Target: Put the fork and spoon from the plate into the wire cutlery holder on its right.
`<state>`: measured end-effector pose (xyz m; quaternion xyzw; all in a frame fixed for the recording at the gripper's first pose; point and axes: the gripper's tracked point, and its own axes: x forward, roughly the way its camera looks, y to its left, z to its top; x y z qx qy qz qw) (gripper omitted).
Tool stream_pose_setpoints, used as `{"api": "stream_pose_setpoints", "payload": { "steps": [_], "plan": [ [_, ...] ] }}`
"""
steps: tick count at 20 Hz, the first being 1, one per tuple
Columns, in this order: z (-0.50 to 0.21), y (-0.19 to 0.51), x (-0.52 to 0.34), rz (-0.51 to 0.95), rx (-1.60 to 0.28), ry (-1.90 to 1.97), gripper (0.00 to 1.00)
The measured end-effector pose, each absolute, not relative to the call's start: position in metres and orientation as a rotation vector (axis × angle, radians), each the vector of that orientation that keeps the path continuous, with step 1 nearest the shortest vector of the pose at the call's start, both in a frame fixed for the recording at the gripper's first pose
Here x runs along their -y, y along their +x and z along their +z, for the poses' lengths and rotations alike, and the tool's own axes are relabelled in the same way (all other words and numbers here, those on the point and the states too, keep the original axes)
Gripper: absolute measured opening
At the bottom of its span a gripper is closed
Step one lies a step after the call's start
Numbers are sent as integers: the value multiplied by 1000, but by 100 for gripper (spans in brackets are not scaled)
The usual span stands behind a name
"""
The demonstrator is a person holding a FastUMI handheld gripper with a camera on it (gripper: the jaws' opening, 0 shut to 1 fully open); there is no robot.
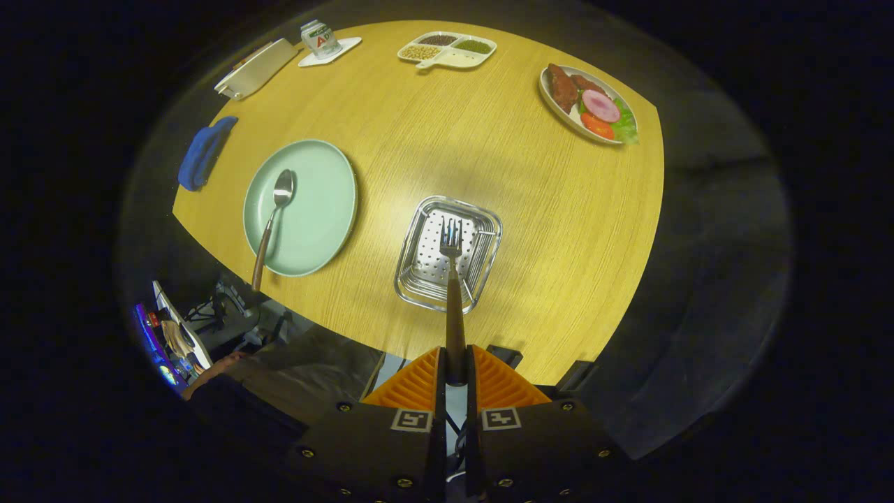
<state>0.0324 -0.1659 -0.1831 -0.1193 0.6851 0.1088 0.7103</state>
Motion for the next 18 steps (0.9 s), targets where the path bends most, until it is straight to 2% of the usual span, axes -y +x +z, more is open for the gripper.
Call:
{"api": "stream_pose_setpoints", "payload": {
  "steps": [5, 6, 9, 18],
  "plan": [
    [-163, 28, 175, 226, -1458, -194, 14],
    [-164, 30, 175, 226, -1444, -176, 19],
    [-158, 30, 174, 186, -1399, -124, 19],
    [-155, -14, 51, 360, -1305, -49, 19]
  ]
}}
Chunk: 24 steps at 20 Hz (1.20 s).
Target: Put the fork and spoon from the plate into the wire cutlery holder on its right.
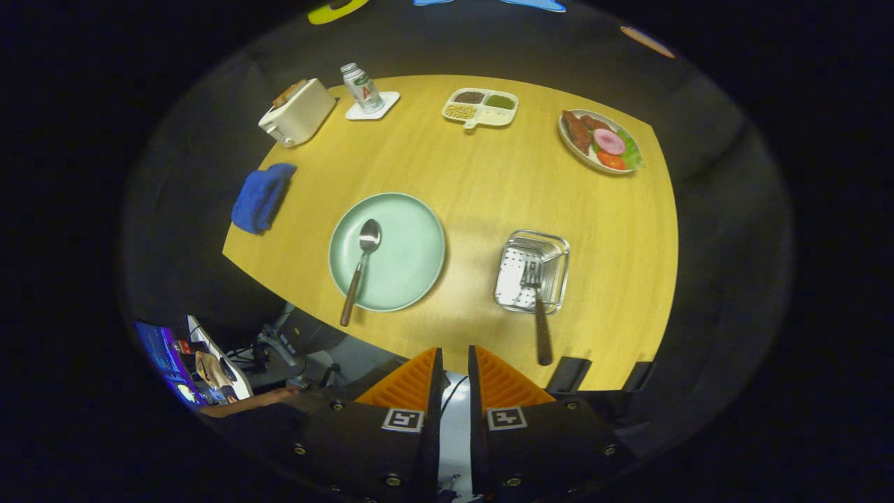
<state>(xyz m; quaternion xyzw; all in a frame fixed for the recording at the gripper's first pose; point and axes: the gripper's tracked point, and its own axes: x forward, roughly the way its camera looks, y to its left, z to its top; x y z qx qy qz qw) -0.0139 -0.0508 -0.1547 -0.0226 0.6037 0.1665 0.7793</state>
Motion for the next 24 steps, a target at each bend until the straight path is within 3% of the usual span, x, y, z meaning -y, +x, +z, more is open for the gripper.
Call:
{"api": "stream_pose_setpoints", "payload": {
  "steps": [4, 10, 22, 23, 24],
  "plan": [
    [-191, -34, -18, 451, -1354, -22, 19],
    [-237, -41, -95, 472, -1418, 77, 19],
    [-287, -33, -118, 404, -1499, 14, 19],
    [-290, -35, -120, 410, -1506, 13, 21],
    [-290, -35, -122, 418, -1514, 19, 49]
  ]
}}
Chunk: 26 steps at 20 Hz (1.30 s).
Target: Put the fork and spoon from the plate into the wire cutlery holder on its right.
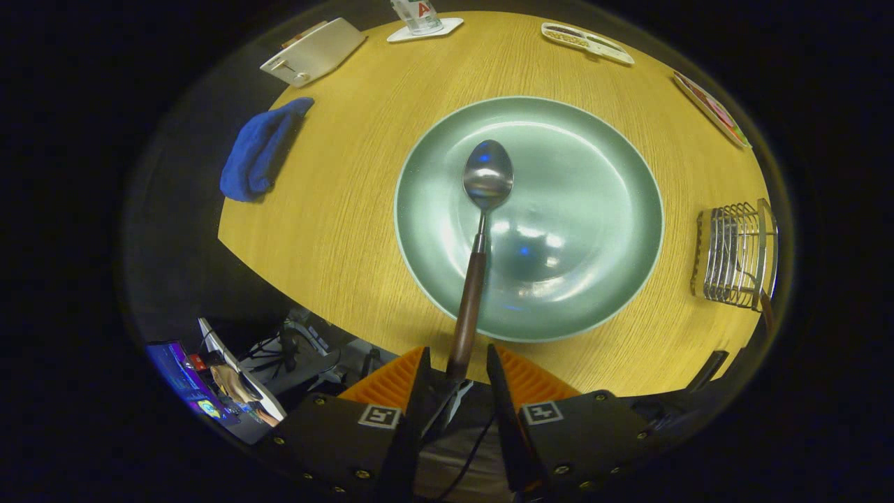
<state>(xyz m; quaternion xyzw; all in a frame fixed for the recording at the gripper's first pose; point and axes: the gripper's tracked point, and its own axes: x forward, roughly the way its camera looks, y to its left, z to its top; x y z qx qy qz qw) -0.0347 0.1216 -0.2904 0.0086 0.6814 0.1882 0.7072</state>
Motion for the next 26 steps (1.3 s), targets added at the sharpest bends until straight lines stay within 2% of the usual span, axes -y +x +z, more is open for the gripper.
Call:
{"api": "stream_pose_setpoints", "payload": {
  "steps": [7, 8, 11, 12, 26],
  "plan": [
    [-288, -26, -122, 395, -1502, 30, 49],
    [-299, -32, -122, 408, -1514, 27, 19],
    [-300, -26, -121, 407, -1474, -2, 20],
    [-298, -31, -121, 428, -1487, -6, 6],
    [-264, -46, -80, 523, -1503, -143, 6]
  ]
}}
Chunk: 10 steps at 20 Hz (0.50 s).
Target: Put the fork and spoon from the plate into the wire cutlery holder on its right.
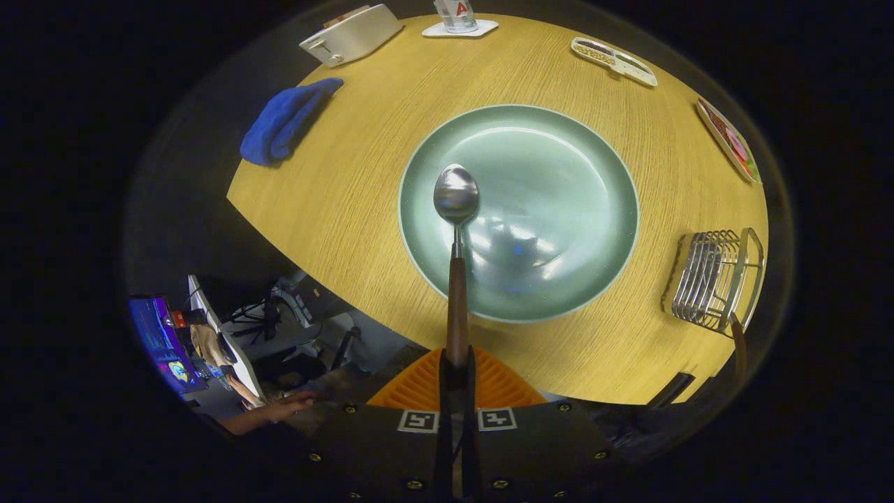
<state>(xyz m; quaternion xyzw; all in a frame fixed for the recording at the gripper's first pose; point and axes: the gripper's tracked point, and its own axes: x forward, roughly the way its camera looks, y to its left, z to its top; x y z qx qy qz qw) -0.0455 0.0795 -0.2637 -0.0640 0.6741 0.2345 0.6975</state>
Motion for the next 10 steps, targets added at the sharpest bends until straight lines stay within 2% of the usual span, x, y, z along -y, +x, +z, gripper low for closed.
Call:
{"api": "stream_pose_setpoints", "payload": {
  "steps": [10],
  "plan": [
    [-232, -41, -27, 506, -1456, -68, 6]
  ]
}}
